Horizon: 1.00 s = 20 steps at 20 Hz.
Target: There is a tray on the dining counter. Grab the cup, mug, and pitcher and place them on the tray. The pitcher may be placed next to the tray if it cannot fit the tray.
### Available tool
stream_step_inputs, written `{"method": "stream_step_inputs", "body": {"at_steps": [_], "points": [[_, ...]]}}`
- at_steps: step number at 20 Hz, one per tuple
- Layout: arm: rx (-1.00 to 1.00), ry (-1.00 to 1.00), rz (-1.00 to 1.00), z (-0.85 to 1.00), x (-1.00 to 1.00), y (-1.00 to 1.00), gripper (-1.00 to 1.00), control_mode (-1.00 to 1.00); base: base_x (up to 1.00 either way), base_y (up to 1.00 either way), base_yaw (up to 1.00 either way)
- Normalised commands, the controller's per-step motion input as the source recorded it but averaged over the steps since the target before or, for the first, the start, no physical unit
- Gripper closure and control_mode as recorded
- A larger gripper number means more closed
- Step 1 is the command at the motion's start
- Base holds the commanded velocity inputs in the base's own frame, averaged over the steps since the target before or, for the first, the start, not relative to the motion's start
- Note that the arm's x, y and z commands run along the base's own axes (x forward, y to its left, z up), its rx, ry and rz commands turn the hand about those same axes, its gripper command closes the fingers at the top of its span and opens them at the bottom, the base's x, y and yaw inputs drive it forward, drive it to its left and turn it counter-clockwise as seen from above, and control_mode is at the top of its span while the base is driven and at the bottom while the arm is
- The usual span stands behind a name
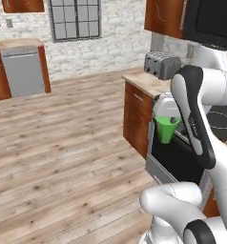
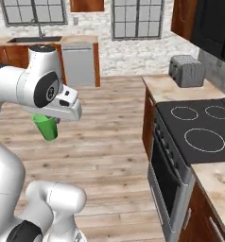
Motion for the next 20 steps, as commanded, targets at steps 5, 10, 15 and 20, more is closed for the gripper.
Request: {"method": "stream_step_inputs", "body": {"at_steps": [5,10,15,20], "points": [[0.0,0.0,0.0,0.0,0.0,0.0,1.0,1.0,0.0,0.28,0.77],[0.0,0.0,0.0,0.0,0.0,0.0,1.0,1.0,0.13,0.05,0.68],[0.0,0.0,0.0,0.0,0.0,0.0,1.0,1.0,0.47,0.0,0.57],[0.0,0.0,0.0,0.0,0.0,0.0,1.0,1.0,0.49,0.0,0.59]]}}
